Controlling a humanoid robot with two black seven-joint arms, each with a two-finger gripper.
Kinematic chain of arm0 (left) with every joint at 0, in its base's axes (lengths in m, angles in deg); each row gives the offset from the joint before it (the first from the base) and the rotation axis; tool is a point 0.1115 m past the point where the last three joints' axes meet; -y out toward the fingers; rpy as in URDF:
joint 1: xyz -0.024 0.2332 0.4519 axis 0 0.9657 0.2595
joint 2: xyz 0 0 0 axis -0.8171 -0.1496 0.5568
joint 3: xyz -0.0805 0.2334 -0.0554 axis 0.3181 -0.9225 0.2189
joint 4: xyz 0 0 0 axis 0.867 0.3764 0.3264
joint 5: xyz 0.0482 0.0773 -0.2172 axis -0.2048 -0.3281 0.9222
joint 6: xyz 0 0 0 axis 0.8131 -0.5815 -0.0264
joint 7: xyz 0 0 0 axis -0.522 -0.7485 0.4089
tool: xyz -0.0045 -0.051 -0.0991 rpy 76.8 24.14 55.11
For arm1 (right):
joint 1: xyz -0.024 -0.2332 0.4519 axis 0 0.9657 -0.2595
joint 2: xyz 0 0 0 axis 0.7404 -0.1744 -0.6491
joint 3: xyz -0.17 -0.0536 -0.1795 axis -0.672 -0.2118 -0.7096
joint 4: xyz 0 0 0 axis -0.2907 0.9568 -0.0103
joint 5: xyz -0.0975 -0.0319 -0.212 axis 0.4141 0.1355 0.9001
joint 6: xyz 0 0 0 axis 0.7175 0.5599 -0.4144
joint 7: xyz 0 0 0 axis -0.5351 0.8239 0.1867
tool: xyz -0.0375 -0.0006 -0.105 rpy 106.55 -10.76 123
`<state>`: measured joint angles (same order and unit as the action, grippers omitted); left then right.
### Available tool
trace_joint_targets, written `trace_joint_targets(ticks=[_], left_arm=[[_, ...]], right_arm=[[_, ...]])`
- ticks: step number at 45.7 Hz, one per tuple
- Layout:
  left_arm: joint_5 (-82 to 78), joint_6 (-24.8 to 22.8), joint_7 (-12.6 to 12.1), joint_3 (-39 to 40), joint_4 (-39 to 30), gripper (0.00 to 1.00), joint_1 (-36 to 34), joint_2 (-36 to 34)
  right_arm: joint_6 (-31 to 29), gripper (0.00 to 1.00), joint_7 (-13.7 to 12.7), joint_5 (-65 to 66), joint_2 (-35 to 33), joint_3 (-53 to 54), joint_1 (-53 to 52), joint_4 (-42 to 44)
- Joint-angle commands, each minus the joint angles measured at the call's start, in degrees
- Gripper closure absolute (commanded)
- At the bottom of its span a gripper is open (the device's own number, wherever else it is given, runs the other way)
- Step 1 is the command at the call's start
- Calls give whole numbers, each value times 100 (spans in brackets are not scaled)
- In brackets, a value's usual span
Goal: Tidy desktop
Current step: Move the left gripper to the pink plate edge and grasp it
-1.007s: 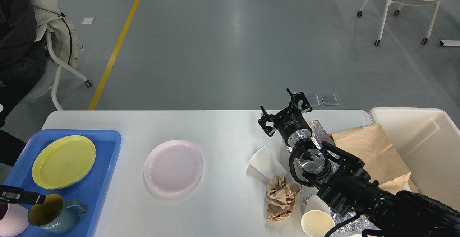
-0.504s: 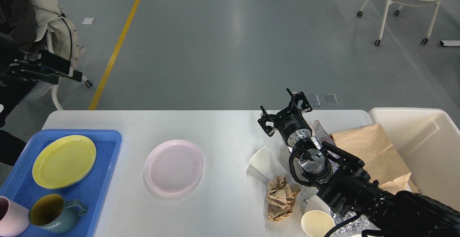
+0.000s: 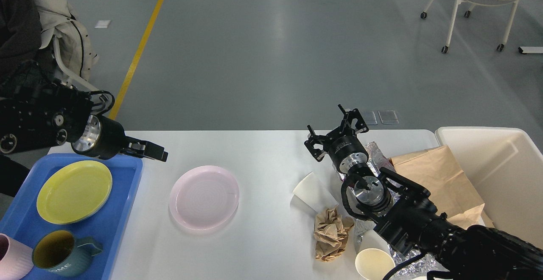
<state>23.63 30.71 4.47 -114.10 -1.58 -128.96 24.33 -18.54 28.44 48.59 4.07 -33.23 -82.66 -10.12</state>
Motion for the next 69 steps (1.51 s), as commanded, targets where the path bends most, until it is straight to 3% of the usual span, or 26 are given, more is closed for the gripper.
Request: trace_joint_targets(ticks=[1, 4, 13, 19, 43, 52, 69], left_arm=[[339, 374, -261, -35, 222, 29, 532, 362], [479, 559, -341, 0, 451, 29, 866, 512], [805, 568, -402, -9, 996, 38, 1333, 828], [884, 568, -429, 0, 1260, 38, 1605, 846], [998, 639, -570, 26, 1603, 38, 2124, 1109], [998, 885, -772, 123, 1638, 39, 2379, 1233], [998, 973, -1035, 167, 1647, 50, 2440, 1444]], right_arm=[[0, 0, 0, 0, 0, 8, 0, -9], [0, 0, 0, 0, 0, 0, 0, 0], [0, 0, 0, 0, 0, 0, 0, -9], [0, 0, 0, 0, 0, 0, 0, -9], [0, 0, 0, 0, 0, 8, 0, -9], [0, 0, 0, 0, 0, 0, 0, -9], [0, 0, 0, 0, 0, 0, 0, -9]])
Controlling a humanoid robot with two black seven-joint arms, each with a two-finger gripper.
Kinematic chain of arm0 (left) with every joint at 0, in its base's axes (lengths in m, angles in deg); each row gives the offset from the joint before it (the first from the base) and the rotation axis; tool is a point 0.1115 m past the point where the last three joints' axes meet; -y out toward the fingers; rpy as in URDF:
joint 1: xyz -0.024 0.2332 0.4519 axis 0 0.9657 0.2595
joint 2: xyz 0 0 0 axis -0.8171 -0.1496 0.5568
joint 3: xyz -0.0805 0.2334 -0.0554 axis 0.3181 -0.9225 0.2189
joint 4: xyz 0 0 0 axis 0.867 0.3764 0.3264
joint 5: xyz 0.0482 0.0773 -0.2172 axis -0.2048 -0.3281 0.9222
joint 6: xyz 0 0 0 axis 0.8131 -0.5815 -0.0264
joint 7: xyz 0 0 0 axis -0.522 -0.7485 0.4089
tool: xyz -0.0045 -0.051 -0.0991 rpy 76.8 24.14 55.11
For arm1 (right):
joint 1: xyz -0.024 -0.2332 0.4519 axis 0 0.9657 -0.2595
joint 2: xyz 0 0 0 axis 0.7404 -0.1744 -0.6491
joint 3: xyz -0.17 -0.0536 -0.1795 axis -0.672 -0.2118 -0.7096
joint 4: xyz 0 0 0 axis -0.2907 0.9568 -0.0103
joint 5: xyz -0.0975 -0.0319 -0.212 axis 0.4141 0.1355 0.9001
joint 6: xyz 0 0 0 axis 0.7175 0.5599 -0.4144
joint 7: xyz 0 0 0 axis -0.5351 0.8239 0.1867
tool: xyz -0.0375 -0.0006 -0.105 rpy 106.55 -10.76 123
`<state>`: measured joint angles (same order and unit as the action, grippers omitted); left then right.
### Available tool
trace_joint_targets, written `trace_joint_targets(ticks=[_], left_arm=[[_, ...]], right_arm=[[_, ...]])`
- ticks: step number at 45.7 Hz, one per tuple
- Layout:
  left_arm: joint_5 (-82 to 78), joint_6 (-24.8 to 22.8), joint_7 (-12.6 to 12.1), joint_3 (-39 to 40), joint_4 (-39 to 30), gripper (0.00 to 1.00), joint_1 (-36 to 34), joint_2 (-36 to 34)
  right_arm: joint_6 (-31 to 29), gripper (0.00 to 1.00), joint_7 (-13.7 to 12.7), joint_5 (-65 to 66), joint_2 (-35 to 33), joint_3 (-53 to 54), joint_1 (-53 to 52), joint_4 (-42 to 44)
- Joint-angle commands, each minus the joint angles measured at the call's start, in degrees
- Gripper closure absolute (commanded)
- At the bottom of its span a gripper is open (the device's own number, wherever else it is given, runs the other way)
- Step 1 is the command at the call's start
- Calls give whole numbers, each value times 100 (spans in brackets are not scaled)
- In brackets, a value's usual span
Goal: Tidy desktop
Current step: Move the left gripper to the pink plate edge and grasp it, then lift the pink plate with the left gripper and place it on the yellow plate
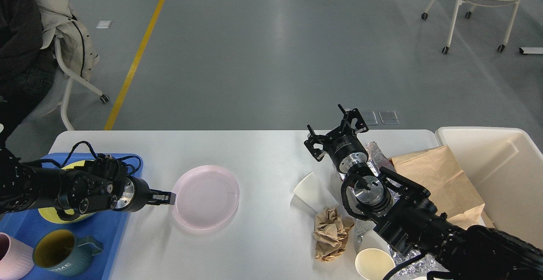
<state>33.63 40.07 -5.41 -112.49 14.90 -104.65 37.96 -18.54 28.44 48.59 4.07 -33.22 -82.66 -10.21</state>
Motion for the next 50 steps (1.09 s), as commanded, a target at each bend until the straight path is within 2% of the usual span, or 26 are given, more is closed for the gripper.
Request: trace_joint_targets(ticks=[1, 9, 13, 25, 36, 42, 47, 50], left_arm=[[-2, 45, -56, -4, -1, 51, 10, 80], [-2, 71, -65, -4, 43, 54, 89, 159], [-2, 124, -83, -4, 52, 61, 115, 186], [-2, 133, -188, -4, 61, 71, 124, 186], [-2, 133, -241, -4, 61, 76, 124, 194], [-2, 133, -250, -4, 61, 85, 124, 186], [-2, 133, -232, -4, 61, 99, 124, 186], [-2, 124, -223, -4, 61, 100, 124, 186]], right_arm=[[0, 0, 0, 0, 0, -1, 0, 0], [0, 0, 0, 0, 0, -1, 0, 0], [0, 0, 0, 0, 0, -1, 0, 0], [0, 0, 0, 0, 0, -1, 0, 0], [0, 0, 0, 0, 0, -1, 0, 0], [0, 0, 0, 0, 0, -1, 0, 0], [0, 0, 0, 0, 0, -1, 0, 0], [0, 0, 0, 0, 0, -1, 0, 9]])
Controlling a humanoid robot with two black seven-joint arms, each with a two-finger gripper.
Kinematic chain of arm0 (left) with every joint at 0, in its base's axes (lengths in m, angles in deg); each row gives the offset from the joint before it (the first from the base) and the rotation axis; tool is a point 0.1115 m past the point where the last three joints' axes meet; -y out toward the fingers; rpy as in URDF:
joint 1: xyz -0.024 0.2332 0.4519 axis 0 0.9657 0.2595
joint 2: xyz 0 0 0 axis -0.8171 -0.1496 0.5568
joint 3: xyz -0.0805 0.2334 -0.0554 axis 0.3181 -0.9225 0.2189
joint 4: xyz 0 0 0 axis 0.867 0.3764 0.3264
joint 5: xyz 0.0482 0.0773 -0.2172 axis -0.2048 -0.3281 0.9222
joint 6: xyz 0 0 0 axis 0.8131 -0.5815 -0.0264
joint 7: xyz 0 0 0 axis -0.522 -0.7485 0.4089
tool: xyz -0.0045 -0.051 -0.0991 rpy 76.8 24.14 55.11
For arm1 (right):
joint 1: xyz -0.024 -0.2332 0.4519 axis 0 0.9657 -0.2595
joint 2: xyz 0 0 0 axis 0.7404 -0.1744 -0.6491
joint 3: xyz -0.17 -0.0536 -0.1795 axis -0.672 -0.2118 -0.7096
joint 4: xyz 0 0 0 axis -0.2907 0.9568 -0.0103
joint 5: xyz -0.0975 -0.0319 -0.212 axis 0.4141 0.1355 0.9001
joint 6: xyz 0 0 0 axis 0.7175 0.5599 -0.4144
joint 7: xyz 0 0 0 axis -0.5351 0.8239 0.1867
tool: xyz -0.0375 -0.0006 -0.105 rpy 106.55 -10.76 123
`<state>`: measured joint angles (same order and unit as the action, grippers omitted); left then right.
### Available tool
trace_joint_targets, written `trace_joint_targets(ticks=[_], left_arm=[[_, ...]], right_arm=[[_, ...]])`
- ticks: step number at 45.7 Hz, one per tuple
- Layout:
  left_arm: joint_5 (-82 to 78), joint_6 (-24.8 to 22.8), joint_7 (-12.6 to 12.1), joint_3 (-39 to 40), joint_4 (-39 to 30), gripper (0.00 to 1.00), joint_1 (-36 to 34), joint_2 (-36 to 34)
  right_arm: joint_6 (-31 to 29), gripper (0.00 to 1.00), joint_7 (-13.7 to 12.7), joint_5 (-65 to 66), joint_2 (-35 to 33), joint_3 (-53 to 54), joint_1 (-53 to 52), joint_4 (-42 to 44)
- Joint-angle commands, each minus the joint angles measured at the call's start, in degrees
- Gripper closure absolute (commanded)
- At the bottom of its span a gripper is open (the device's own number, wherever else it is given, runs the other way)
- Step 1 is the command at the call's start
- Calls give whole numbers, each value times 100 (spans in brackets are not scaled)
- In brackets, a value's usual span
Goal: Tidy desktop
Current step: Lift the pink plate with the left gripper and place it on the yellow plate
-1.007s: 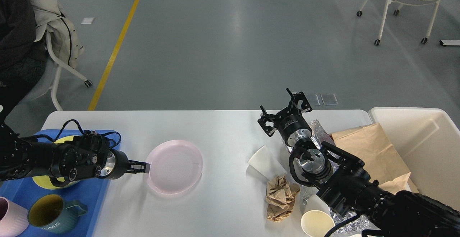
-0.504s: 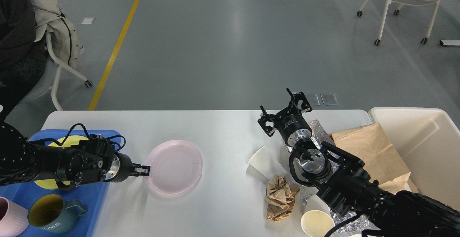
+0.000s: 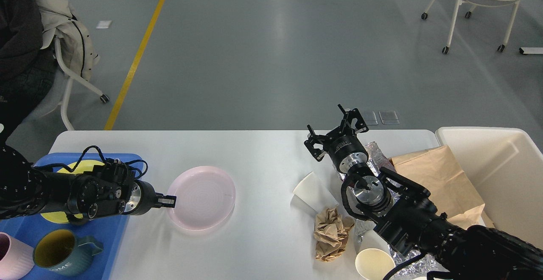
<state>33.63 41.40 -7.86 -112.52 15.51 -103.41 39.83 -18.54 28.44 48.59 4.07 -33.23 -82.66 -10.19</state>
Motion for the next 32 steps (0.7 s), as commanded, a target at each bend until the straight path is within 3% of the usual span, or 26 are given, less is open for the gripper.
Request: trace_joint_targets(ticks=[1, 18, 32], left_arm=[[-10, -9, 30, 0, 0, 100, 0, -10], [-19, -211, 214, 18, -35, 100, -281, -168], [-45, -922, 522, 246, -377, 100, -1194, -1064]], right_arm=[[0, 0, 0, 0, 0, -1, 0, 7], [0, 0, 0, 0, 0, -1, 0, -2], [0, 0, 0, 0, 0, 8, 0, 7]])
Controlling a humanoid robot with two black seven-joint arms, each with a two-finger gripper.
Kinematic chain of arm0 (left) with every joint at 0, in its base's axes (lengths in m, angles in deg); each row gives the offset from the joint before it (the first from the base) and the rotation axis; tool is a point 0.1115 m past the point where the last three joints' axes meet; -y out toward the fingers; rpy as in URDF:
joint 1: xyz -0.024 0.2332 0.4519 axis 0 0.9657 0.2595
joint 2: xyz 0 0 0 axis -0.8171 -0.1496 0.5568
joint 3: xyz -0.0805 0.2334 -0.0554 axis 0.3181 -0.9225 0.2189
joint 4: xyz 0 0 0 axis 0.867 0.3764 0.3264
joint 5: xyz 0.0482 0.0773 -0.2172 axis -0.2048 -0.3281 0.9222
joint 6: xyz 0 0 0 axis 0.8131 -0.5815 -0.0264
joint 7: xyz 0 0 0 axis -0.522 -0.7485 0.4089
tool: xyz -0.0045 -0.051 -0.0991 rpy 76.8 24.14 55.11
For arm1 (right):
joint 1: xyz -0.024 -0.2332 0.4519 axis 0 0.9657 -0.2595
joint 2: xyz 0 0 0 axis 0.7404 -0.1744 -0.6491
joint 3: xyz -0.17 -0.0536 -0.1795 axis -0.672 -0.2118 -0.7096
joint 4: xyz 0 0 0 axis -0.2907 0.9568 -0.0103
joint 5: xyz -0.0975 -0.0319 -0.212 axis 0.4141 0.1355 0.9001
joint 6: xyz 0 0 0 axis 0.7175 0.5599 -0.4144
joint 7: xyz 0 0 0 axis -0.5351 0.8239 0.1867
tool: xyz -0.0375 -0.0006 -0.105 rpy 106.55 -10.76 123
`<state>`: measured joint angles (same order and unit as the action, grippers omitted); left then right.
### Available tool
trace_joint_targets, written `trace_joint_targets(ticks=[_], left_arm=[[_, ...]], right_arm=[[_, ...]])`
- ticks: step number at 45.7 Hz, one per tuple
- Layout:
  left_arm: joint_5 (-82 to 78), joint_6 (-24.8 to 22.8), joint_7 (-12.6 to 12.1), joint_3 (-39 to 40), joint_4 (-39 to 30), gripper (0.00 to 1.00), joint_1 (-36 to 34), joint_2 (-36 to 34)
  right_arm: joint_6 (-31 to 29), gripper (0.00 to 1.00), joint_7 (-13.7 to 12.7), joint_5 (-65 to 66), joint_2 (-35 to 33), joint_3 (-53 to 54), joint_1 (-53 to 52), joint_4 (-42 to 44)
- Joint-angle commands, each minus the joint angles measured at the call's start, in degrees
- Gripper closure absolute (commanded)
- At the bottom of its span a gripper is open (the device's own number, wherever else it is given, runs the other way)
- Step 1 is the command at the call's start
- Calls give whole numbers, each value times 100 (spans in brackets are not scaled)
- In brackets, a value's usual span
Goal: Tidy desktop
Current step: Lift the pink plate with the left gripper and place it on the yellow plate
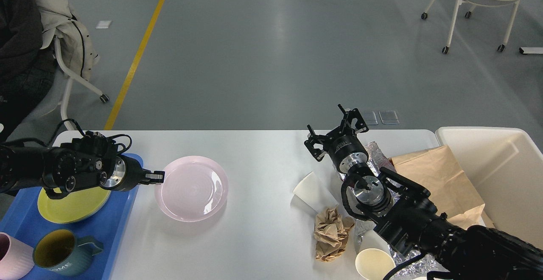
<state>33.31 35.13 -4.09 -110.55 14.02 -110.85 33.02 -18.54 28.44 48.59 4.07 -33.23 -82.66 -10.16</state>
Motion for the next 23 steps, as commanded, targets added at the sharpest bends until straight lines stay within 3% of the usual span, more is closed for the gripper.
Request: trace_joint_targets(ticks=[1, 13, 23], left_arm=[[-39, -356, 171, 40, -299, 100, -564, -488], [-443, -980, 584, -4, -493, 100, -1418, -1376], [-1357, -998, 927, -4, -221, 100, -1418, -2176]], right_arm=[[0, 0, 0, 0, 0, 0, 0, -5], [0, 0, 0, 0, 0, 0, 0, -5], [0, 0, 0, 0, 0, 0, 0, 4]])
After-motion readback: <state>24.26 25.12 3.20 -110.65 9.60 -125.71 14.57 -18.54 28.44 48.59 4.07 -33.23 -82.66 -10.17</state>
